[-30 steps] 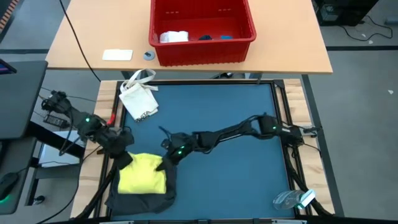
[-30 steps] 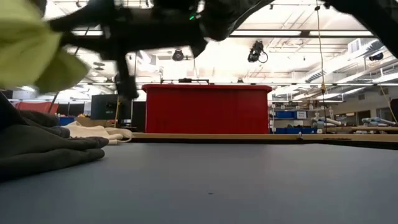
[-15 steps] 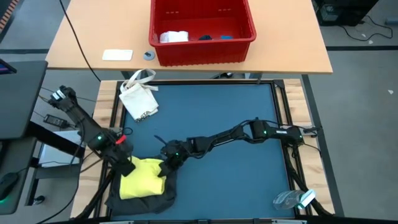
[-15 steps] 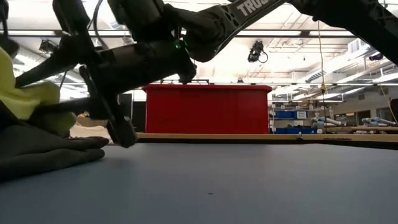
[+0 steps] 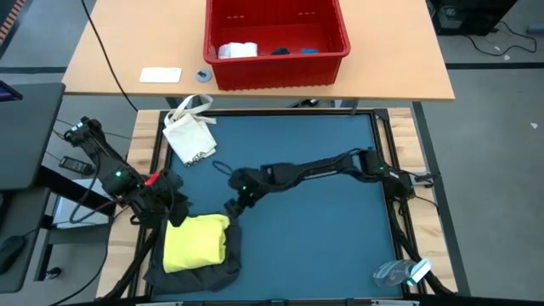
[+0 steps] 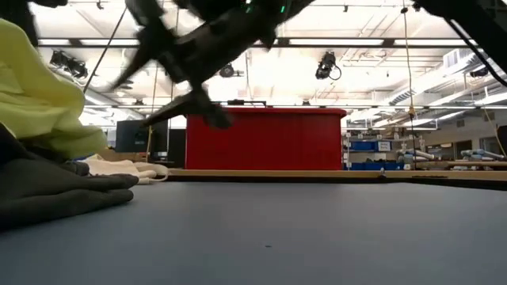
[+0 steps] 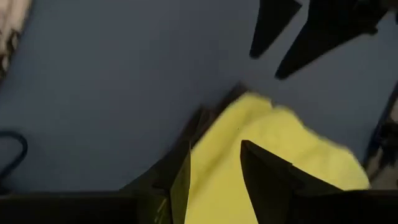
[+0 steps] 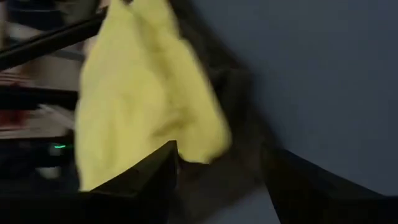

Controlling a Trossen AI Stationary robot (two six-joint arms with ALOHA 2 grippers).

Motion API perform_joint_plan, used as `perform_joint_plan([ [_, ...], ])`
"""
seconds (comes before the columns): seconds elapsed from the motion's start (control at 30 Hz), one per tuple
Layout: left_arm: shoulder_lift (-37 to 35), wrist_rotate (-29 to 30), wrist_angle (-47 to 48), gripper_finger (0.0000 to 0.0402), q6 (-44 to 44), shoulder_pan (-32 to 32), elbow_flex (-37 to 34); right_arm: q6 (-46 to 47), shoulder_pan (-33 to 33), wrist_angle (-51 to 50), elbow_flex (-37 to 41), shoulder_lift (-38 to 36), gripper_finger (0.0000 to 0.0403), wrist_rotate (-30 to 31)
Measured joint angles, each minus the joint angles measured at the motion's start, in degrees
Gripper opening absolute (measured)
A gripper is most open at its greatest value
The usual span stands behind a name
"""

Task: Fold laundry
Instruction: Remove the white blouse from the bin

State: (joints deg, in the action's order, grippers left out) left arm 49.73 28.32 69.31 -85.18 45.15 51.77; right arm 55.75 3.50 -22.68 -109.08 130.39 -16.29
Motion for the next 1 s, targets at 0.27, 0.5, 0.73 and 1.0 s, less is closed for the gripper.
perform_joint_plan([
  [0.27, 0.0, 0.9, -19.2, 0.0144, 9.2, -5.2, -10.8, -14.9, -3.5, -21.1, 0.0, -10.1, 0.0232, 12.0],
  [0.5, 2.9, -8.8, -34.7, 0.0143, 13.0, -11.8, -20.4, -33.9, -14.1, -27.7, 0.0, -18.5, 0.0232, 18.2],
  [0.73, 2.2, -7.3, -35.0, 0.0143, 14.4, -21.6, -16.3, -46.9, -29.7, -27.6, 0.0, -22.1, 0.0229, 24.1],
  [1.0, 2.4, -1.8, -35.2, 0.0144, 29.4, -40.8, -9.2, -60.0, -46.4, -14.6, 0.0, -22.6, 0.0227, 22.5],
])
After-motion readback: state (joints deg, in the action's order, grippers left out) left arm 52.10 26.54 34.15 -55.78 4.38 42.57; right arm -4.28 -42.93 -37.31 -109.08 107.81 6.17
